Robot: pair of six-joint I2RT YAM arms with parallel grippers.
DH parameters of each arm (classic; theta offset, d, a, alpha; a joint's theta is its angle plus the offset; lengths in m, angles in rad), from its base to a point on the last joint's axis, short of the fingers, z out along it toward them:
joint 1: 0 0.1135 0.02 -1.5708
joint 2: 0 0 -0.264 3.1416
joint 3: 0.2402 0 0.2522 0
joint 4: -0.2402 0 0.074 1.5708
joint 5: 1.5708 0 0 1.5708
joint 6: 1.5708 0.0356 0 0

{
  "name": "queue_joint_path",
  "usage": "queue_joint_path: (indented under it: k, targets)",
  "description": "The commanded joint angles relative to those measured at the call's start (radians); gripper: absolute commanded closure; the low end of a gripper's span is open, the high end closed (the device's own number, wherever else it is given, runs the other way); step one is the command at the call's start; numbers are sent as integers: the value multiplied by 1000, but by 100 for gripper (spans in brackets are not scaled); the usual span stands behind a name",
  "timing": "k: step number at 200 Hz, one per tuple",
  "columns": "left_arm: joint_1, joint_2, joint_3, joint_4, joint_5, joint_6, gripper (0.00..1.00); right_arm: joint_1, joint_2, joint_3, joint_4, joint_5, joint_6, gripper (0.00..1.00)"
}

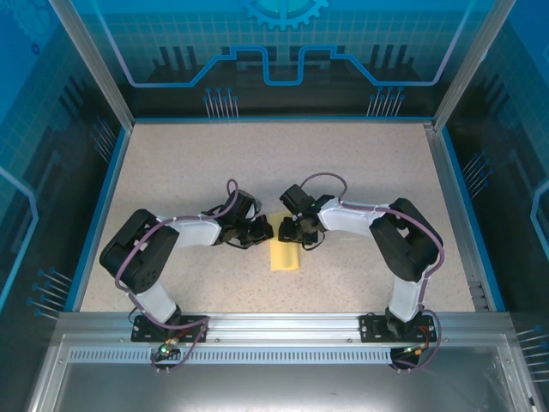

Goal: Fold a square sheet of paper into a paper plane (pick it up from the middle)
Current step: Hold the square sheet of paper at the center of the table.

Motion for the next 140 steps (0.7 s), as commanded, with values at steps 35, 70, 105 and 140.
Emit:
queue_joint_path:
  k: [35,70,105,140]
  targets:
    - [-9,34,13,8,29,14,99,3,129,-66,-45,55,3,53]
    - [-10,50,13,1,27,16,100,3,128,-66,-44,55,4,53]
    - [-11,52,17,-47,-2,27,100,3,127,-68,-43,52,6,53]
    - [-11,61,26,-114,-28,43,100,-11,59,-76,-9,5,0,52]
